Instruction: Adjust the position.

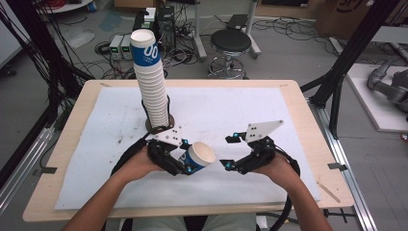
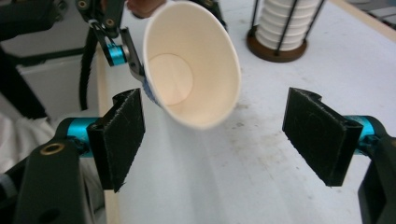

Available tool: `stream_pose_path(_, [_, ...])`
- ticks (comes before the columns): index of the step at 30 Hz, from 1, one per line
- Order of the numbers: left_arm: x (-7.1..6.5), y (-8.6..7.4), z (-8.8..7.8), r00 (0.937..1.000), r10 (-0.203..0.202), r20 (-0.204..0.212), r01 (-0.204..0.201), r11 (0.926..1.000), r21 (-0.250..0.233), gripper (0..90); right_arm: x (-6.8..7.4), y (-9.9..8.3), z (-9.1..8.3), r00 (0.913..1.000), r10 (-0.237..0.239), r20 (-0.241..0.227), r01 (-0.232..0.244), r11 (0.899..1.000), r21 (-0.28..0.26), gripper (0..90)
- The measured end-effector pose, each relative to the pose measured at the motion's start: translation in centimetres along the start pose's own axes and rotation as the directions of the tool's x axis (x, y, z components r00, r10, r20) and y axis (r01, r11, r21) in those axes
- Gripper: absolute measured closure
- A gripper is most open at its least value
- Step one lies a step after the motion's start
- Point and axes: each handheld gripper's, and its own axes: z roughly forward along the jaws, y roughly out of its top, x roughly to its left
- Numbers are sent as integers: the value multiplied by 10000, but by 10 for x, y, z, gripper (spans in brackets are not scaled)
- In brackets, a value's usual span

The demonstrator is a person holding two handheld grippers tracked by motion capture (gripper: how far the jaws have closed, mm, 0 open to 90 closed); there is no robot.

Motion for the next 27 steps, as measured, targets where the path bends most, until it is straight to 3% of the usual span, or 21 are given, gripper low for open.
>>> stream_pose_path(2, [0, -7, -5, 9992, -213, -340, 188, 9972, -722, 291, -2, -7, -3, 9996, 209, 199, -203, 9993, -310, 215])
stream_pose_path(5, [1, -16, -13, 9962, -385, -781, 258, 9872, -1575, 291, -6, -16, -7, 9962, 528, 691, -486, 9969, -614, 215])
stream_pose_path(8, [1, -23, -19, 9935, -588, -970, 341, 9702, -2397, 289, -8, -25, -10, 9914, 867, 976, -782, 9931, -873, 215])
stream_pose_path(11, [1, -32, -24, 9912, -730, -1100, 338, 9456, -3235, 287, -10, -32, -11, 9873, 1121, 1129, -1003, 9893, -1056, 216])
stream_pose_path(13, [2, -36, -26, 9894, -789, -1219, 305, 9338, -3564, 285, -11, -37, -11, 9836, 1271, 1278, -1125, 9869, -1160, 216])
stream_pose_path(18, [2, -45, -29, 9867, -980, -1296, 379, 9145, -4028, 279, -13, -51, -10, 9746, 1652, 1514, -1458, 9806, -1314, 216])
stream_pose_path(21, [2, -48, -29, 9832, -1052, -1492, 343, 9092, -4150, 277, -13, -57, -10, 9680, 1880, 1664, -1662, 9766, -1363, 216])
stream_pose_path(27, [2, -51, -33, 9814, -1007, -1634, 207, 9020, -4312, 276, -14, -64, -13, 9597, 1935, 2037, -1628, 9739, -1581, 216])
